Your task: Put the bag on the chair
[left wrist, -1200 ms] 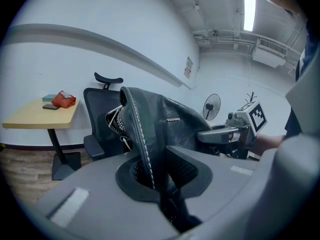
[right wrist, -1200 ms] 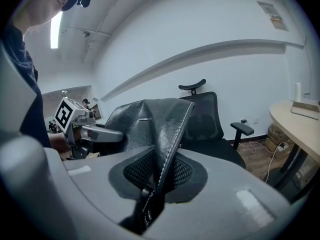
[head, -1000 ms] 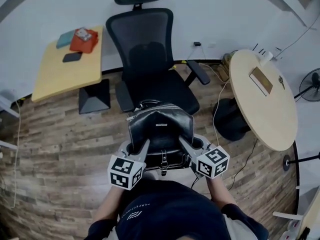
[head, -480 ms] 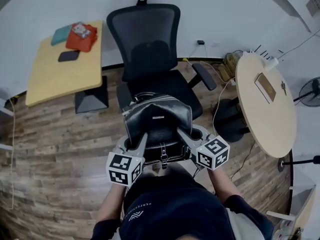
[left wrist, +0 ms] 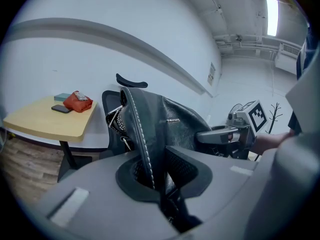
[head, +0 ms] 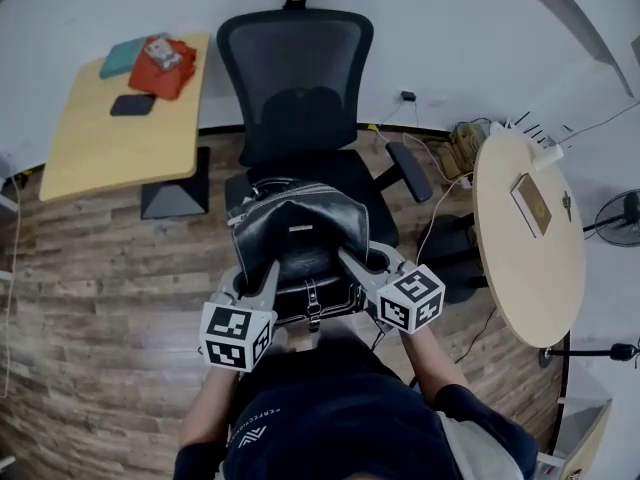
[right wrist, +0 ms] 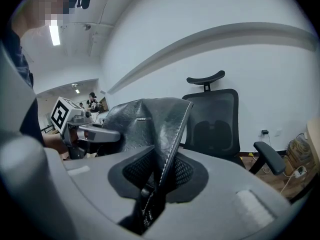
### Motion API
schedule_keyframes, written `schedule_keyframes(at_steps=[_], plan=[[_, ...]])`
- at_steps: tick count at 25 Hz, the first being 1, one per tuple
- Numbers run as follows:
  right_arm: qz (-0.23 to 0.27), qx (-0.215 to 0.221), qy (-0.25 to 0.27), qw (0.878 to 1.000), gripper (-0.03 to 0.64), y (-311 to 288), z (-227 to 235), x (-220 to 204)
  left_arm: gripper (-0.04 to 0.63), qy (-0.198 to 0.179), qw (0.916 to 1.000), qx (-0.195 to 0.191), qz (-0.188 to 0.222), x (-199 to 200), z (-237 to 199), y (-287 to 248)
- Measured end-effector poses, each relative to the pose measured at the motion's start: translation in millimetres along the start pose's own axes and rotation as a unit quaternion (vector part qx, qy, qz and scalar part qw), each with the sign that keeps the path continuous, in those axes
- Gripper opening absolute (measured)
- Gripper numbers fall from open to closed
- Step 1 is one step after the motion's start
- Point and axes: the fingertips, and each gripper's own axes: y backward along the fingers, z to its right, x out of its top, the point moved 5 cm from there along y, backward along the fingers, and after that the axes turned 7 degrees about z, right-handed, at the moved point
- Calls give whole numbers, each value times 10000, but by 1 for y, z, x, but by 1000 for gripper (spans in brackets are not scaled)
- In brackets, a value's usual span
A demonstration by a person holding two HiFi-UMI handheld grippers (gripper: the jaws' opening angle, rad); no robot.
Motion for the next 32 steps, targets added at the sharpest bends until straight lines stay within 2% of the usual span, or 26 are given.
schedule_keyframes(at_steps=[13, 21, 26, 32], plan=[[-240, 824, 81, 9963, 64, -47, 132, 18, 55, 314, 9956, 874, -134, 16, 3, -117], [-256, 1291, 206, 9911, 63, -83, 201, 26, 57, 296, 9893, 1426, -103, 22, -3, -182], [-287, 1349, 151, 9903, 64, -108, 225, 21, 58, 260, 9875, 1534, -234, 20, -19, -209], [-419, 1189, 123, 9919, 64, -145, 238, 7, 63, 273, 9879, 1494, -301, 4, -58, -234]])
